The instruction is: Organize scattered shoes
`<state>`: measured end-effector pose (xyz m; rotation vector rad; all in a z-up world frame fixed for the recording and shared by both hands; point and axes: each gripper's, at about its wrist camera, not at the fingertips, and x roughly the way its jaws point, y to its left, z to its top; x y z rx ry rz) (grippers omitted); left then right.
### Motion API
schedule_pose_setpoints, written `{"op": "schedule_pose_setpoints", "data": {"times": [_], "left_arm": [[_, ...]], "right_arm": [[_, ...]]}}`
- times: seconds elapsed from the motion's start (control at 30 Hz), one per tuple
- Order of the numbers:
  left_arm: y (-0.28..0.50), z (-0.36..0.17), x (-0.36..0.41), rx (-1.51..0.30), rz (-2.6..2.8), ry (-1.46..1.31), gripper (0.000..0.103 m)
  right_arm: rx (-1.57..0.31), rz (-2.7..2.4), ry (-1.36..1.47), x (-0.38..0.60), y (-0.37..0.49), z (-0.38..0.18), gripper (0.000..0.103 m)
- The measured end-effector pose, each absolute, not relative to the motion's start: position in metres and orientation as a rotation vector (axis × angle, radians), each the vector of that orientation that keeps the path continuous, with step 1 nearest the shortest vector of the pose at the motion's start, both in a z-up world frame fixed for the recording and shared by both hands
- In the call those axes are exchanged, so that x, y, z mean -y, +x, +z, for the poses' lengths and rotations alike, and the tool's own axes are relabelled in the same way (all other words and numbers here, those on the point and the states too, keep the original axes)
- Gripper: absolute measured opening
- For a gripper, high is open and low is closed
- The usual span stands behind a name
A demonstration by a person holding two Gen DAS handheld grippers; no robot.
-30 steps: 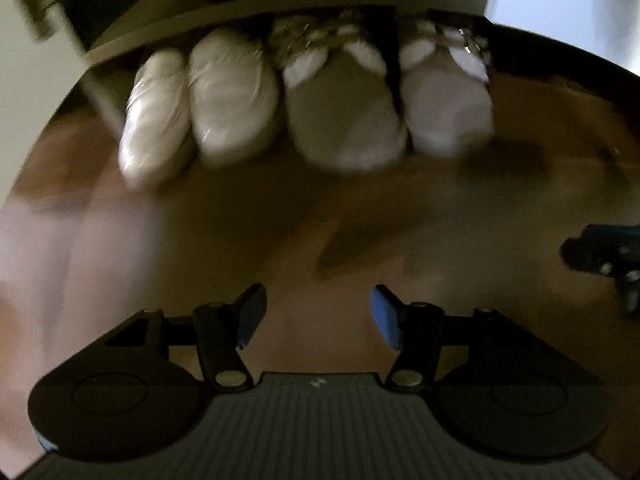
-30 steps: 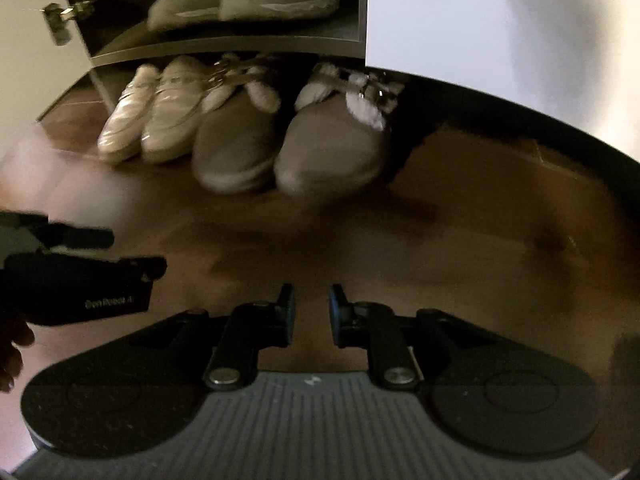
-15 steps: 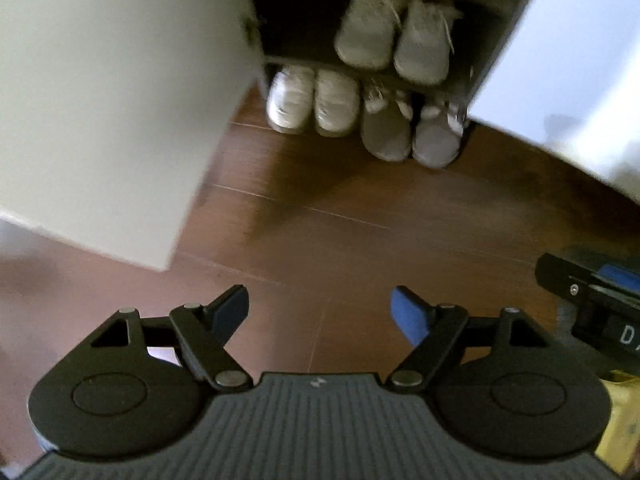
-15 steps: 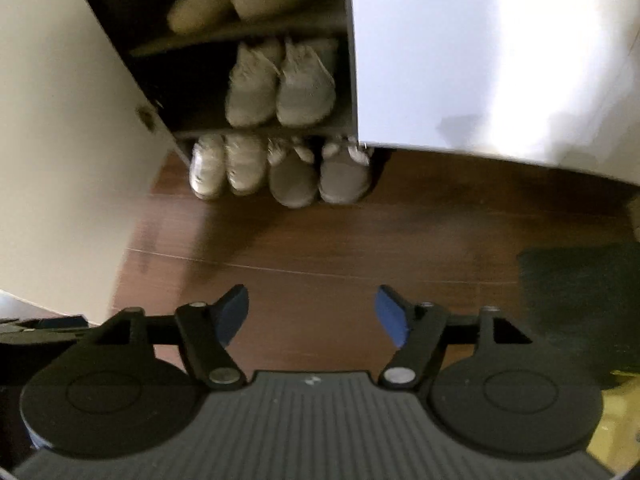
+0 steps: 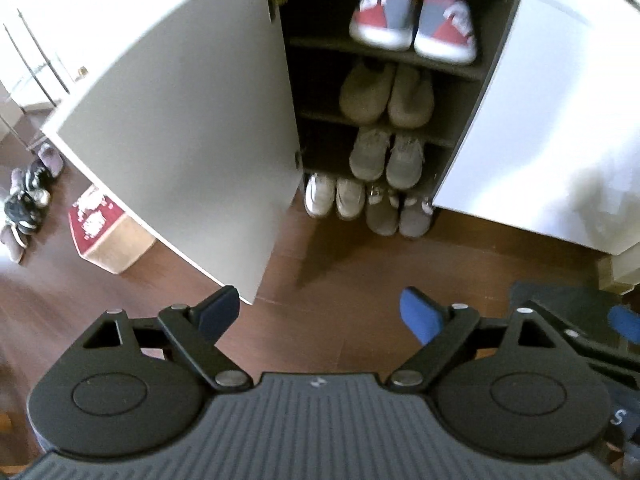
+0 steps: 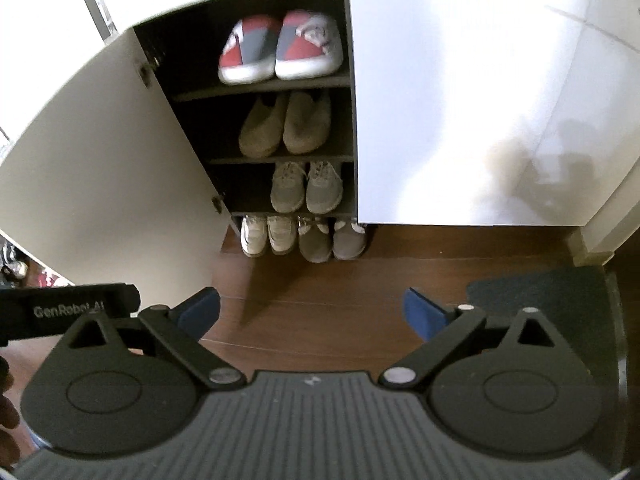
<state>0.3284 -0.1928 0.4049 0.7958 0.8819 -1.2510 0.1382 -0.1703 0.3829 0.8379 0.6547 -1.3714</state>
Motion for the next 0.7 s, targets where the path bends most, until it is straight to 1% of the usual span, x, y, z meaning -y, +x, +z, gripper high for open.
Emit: {"op": "schedule_pose_setpoints", "data": {"times": [0.27,0.5,0.7], "left_arm": [[0.302,0.442,0.141,-0.801,-1.252,0.747,0.090],[0.282,0.451,0.113,-0.809,-1.247,0.723,0.090],[0.282,0.459,0.089,-0.811,-1.240,0.709,0.090]], "right_arm": [[-0.582,-1.398,0.749,0.121,0.107,0.421,0.099],[-0.531,-1.418,0.676,0.085,0.086,0.453,0.102],[-0.523,-1.429,0.666,0.067,0.081,0.467,0.102]]}}
